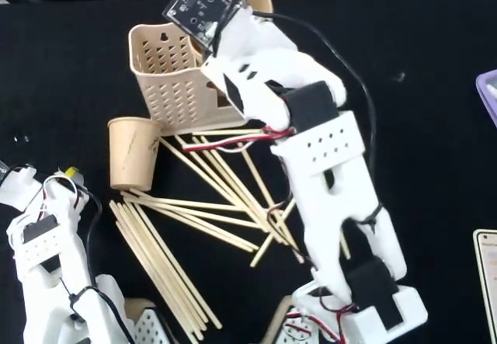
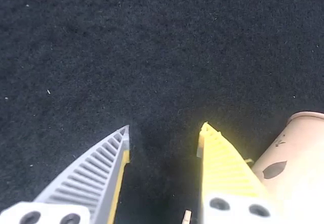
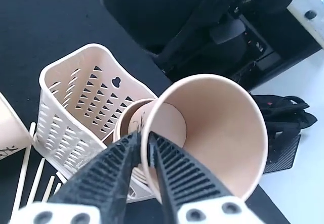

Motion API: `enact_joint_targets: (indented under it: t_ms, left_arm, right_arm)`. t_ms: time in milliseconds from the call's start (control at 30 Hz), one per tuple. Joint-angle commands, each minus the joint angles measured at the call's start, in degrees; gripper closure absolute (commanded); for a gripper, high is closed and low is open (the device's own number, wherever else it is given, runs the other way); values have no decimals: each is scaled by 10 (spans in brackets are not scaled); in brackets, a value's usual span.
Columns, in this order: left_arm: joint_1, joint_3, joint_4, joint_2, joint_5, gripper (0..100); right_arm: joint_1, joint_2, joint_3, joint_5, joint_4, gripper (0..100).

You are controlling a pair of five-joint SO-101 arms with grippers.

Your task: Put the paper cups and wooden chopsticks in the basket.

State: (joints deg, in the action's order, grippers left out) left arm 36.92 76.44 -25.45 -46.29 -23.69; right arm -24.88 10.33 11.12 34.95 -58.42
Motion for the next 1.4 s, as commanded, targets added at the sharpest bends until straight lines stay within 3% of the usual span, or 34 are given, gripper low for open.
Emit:
enact_joint_targets:
  t_ms: [0,100,333,567,933,1133,1367]
  left_arm:
    - [-3,-15,5,-12,-3,777]
    - [-4,-15,5,-12,-3,777]
    - [-5,-15,5,-12,-3,777]
    - [-4,-15,5,-12,-3,777]
    - [-6,-15,5,-12,-3,777]
    - [-7,-17,5,-12,-3,773]
    - [-6,-75,-13,-12,33,773]
  right_arm:
    - [11,2,18,-3,1,985]
    - [10,5,31,-4,4,972]
    - [9,7,38,-5,2,755]
    - [5,54,82,-64,-47,805]
    - [-8,266,82,-73,-304,805]
    - [87,321,-107,-73,-349,805]
    - [187,406,-491,-83,-133,805]
